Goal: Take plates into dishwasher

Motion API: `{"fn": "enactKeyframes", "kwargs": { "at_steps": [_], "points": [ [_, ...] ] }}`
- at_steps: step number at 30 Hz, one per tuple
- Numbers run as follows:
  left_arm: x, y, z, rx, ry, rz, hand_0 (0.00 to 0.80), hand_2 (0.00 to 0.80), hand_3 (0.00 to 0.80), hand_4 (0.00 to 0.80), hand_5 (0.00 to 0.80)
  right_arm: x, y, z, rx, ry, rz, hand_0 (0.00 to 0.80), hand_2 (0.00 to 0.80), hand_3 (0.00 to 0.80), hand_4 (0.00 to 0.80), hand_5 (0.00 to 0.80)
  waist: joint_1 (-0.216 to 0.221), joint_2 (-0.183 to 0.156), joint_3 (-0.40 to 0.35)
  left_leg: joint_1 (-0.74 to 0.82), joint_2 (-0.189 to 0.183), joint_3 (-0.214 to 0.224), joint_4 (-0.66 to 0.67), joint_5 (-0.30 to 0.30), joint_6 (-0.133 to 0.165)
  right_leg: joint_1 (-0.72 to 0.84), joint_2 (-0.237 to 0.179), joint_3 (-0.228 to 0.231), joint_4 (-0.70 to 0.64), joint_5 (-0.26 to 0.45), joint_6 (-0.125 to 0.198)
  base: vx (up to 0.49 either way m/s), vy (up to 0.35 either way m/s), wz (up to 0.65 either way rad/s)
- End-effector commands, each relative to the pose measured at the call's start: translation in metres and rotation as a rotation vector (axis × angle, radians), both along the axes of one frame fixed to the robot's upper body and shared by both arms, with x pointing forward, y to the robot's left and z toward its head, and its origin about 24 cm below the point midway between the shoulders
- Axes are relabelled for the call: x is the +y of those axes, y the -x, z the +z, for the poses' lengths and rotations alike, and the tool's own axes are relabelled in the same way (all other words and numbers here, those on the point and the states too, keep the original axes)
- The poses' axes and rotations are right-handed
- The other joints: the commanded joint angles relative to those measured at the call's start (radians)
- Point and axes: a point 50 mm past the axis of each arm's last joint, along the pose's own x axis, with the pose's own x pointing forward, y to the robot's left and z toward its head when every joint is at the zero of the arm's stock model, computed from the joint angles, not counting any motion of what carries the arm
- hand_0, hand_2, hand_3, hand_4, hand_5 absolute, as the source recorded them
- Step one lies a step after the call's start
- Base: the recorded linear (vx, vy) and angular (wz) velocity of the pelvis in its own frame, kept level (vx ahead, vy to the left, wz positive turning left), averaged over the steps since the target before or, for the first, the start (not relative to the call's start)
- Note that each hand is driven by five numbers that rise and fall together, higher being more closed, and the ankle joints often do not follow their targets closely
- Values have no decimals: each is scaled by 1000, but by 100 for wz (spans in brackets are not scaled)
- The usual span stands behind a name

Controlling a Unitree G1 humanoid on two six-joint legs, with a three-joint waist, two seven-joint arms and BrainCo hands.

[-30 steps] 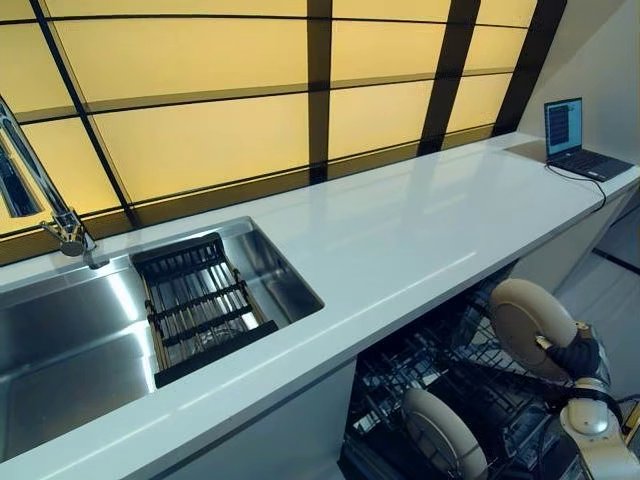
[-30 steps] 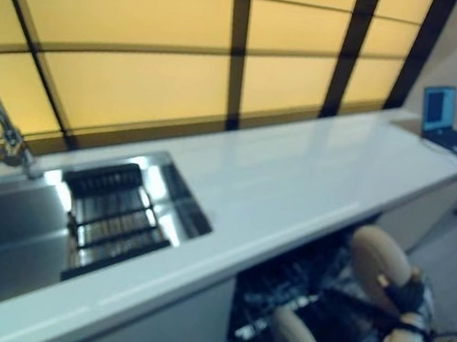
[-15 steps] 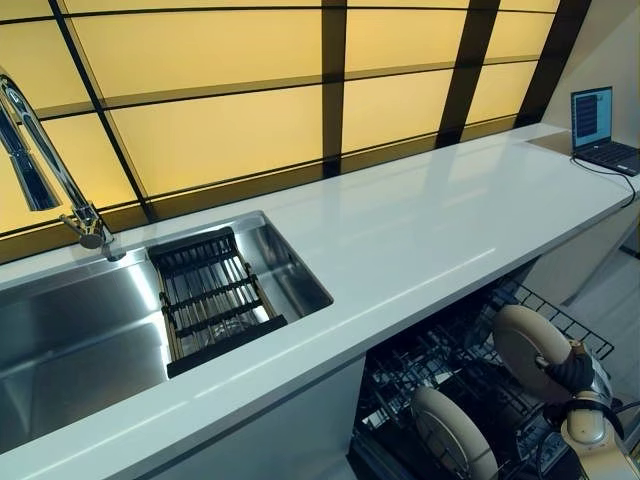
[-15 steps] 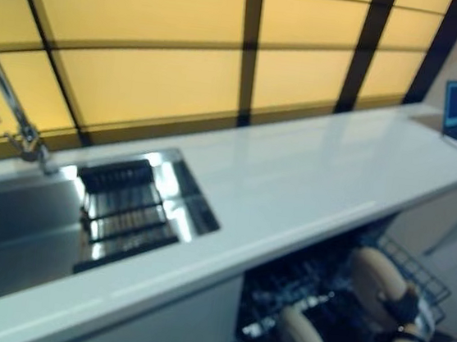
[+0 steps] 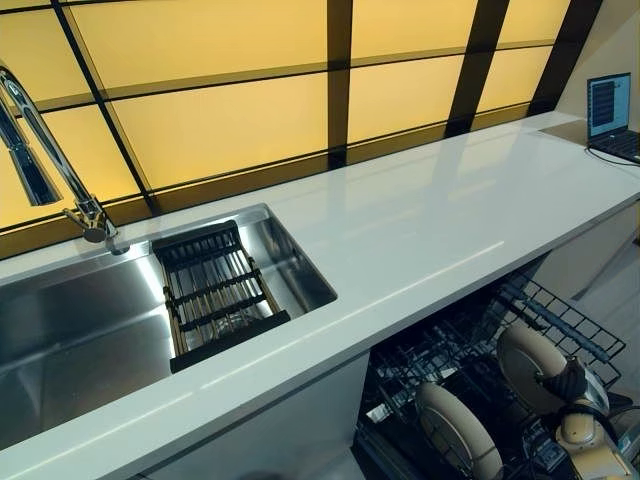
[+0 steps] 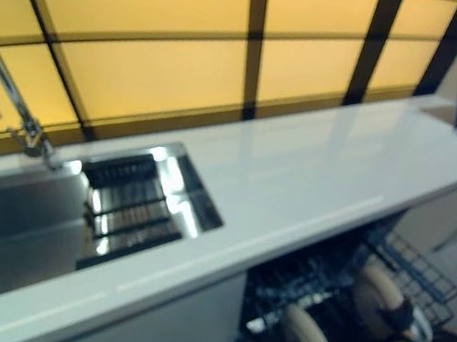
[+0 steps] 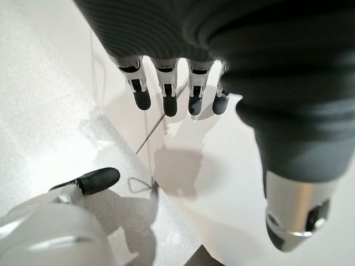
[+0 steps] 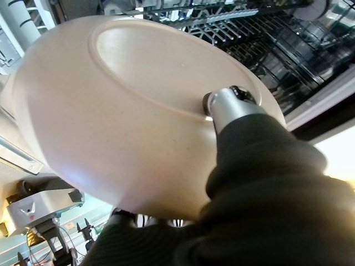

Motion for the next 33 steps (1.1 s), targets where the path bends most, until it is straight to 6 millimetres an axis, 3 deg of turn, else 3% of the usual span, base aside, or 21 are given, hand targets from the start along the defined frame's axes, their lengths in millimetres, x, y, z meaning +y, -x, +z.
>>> {"fn": "enactKeyframes", "kwargs": {
  "at_steps": [1,6,16,33],
  "points": [
    [13,-22,11,-32,-60,-106,0,0,0,0,0,-20,-19,34,-22,165,-39,800,800,800,800,800,27,-39,-2,-109,-69,-27,19,63,60,-4,47,-71,122,-114,-74,0,0,0],
    [14,-25,13,-36,-62,-121,0,0,0,0,0,-26,-16,34,34,224,-68,800,800,800,800,800,31,-34,9,-116,-73,-35,20,66,62,-12,44,-74,126,-112,-73,-3,2,3],
    [9,-32,14,-49,-56,-155,0,0,0,0,0,-17,-25,30,128,324,-12,800,800,800,800,800,41,-36,19,-120,-75,-41,18,70,65,-19,46,-76,125,-107,-69,-1,-7,3],
    [6,-38,15,-59,-61,-175,0,0,0,0,0,10,-24,-2,176,217,21,800,800,800,800,800,51,-39,32,-128,-78,-46,14,72,72,-27,48,-74,123,-102,-67,0,0,0]
  ]
}}
